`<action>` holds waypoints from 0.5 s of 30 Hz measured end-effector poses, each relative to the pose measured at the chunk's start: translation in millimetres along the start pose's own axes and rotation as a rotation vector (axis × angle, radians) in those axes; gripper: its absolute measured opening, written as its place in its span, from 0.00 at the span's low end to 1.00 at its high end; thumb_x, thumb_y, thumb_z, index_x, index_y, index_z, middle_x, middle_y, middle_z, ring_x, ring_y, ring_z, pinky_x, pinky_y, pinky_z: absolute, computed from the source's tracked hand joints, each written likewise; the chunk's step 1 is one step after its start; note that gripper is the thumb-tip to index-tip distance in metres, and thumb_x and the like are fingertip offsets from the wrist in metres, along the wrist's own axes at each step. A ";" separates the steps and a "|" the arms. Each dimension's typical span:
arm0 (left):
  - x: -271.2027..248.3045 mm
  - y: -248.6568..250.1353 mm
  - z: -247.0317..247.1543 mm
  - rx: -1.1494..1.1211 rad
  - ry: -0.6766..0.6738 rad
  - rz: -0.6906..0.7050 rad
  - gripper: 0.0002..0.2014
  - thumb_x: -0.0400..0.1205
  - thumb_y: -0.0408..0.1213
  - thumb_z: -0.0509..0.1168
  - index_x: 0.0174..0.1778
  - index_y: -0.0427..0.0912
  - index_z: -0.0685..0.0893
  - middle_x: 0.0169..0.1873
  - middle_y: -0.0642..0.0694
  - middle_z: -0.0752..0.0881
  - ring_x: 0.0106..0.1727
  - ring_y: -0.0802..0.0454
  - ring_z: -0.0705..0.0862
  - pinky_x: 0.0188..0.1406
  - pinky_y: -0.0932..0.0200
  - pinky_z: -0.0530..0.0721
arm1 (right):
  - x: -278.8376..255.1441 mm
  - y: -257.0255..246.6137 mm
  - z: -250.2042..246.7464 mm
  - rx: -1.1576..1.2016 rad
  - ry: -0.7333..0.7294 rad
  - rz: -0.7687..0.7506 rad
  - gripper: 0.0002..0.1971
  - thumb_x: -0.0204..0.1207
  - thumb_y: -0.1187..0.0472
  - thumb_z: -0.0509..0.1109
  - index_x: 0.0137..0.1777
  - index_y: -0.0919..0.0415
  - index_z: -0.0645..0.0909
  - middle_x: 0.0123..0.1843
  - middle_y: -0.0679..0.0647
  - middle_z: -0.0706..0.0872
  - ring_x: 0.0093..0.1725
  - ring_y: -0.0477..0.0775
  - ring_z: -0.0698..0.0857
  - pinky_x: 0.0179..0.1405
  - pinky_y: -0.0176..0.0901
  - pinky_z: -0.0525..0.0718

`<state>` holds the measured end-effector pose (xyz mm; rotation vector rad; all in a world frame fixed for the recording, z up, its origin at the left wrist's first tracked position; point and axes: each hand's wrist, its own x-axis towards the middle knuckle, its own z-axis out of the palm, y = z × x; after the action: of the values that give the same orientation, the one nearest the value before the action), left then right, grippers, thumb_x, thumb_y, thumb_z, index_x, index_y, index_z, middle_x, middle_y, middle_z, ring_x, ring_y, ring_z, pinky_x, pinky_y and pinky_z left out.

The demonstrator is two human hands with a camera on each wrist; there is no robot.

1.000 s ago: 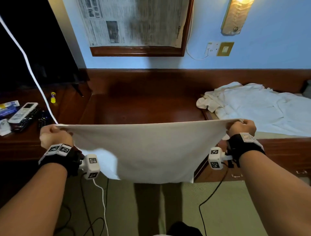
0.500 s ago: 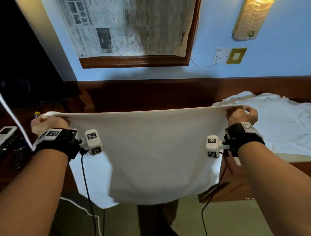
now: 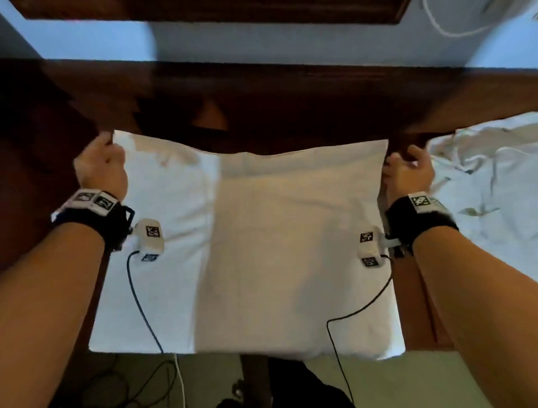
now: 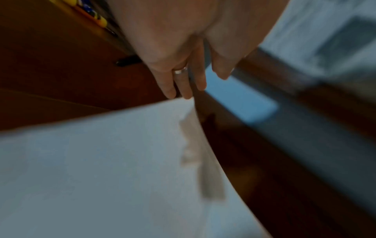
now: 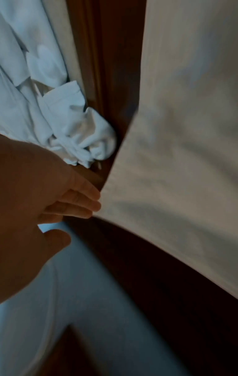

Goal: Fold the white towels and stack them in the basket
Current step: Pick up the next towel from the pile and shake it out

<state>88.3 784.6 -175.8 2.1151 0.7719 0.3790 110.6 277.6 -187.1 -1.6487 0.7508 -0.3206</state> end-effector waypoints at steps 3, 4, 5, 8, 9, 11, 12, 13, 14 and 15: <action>-56.4 -57.0 28.3 0.400 -0.489 0.017 0.29 0.87 0.49 0.66 0.85 0.52 0.69 0.82 0.41 0.71 0.82 0.37 0.69 0.81 0.41 0.68 | -42.5 75.1 -10.3 -0.687 -0.377 -0.144 0.25 0.83 0.53 0.68 0.79 0.56 0.72 0.73 0.58 0.80 0.68 0.57 0.79 0.67 0.40 0.74; -77.5 -80.5 34.0 0.584 -0.638 0.018 0.34 0.86 0.56 0.64 0.87 0.60 0.60 0.87 0.46 0.61 0.86 0.39 0.61 0.83 0.36 0.62 | -58.6 97.5 -18.4 -0.893 -0.523 -0.198 0.29 0.84 0.49 0.65 0.83 0.53 0.66 0.82 0.59 0.70 0.79 0.60 0.71 0.76 0.48 0.69; -91.0 -104.8 33.9 0.784 -0.738 0.035 0.37 0.84 0.63 0.61 0.87 0.67 0.52 0.89 0.51 0.51 0.88 0.39 0.52 0.83 0.31 0.57 | -73.9 115.9 -27.5 -1.096 -0.648 -0.230 0.33 0.84 0.43 0.62 0.86 0.48 0.58 0.88 0.58 0.57 0.85 0.62 0.59 0.82 0.55 0.62; -99.1 -132.8 27.8 0.978 -0.802 0.052 0.41 0.77 0.77 0.50 0.81 0.79 0.34 0.86 0.61 0.32 0.88 0.37 0.40 0.79 0.22 0.53 | -91.6 147.8 -44.5 -1.408 -0.783 -0.247 0.39 0.82 0.32 0.49 0.86 0.40 0.33 0.87 0.52 0.28 0.87 0.63 0.35 0.84 0.65 0.48; -97.3 -136.0 29.3 0.996 -0.814 0.086 0.41 0.75 0.79 0.48 0.79 0.79 0.32 0.86 0.60 0.31 0.87 0.36 0.40 0.78 0.21 0.55 | -90.8 148.7 -44.1 -1.434 -0.780 -0.248 0.40 0.82 0.31 0.47 0.85 0.40 0.30 0.86 0.53 0.25 0.86 0.64 0.33 0.84 0.67 0.47; -83.4 -134.2 35.5 1.018 -0.810 0.139 0.43 0.72 0.81 0.46 0.80 0.78 0.31 0.86 0.59 0.32 0.87 0.33 0.42 0.76 0.21 0.59 | -81.7 145.0 -36.1 -1.453 -0.779 -0.264 0.41 0.81 0.30 0.47 0.85 0.41 0.30 0.86 0.54 0.25 0.86 0.66 0.32 0.84 0.69 0.45; -71.8 -131.6 41.0 1.023 -0.802 0.155 0.43 0.72 0.81 0.46 0.80 0.78 0.33 0.87 0.59 0.33 0.87 0.33 0.43 0.76 0.21 0.60 | -73.4 142.7 -29.5 -1.442 -0.781 -0.277 0.41 0.80 0.30 0.47 0.85 0.41 0.31 0.86 0.54 0.25 0.86 0.66 0.32 0.84 0.69 0.45; -58.4 -127.5 47.4 1.020 -0.802 0.162 0.44 0.72 0.81 0.48 0.81 0.78 0.34 0.87 0.59 0.34 0.87 0.33 0.43 0.76 0.21 0.59 | -62.5 141.3 -22.2 -1.429 -0.774 -0.288 0.41 0.80 0.29 0.48 0.85 0.41 0.32 0.86 0.54 0.26 0.86 0.66 0.32 0.84 0.70 0.44; -45.7 -122.1 53.8 1.002 -0.810 0.166 0.44 0.73 0.80 0.50 0.81 0.77 0.36 0.87 0.60 0.35 0.87 0.34 0.42 0.76 0.22 0.58 | -50.7 140.3 -14.8 -1.412 -0.768 -0.288 0.41 0.80 0.29 0.49 0.86 0.42 0.33 0.87 0.54 0.28 0.86 0.65 0.32 0.83 0.70 0.44; -35.9 -115.4 58.8 0.965 -0.826 0.162 0.44 0.74 0.78 0.53 0.82 0.77 0.39 0.87 0.60 0.36 0.87 0.35 0.42 0.78 0.22 0.56 | -41.3 137.6 -7.7 -1.398 -0.766 -0.284 0.41 0.81 0.30 0.51 0.86 0.42 0.35 0.87 0.54 0.29 0.86 0.65 0.33 0.83 0.70 0.44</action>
<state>45.6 779.4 -303.2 2.8552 0.2733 -0.9394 34.4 290.1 -308.5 -2.8936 0.0380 0.8284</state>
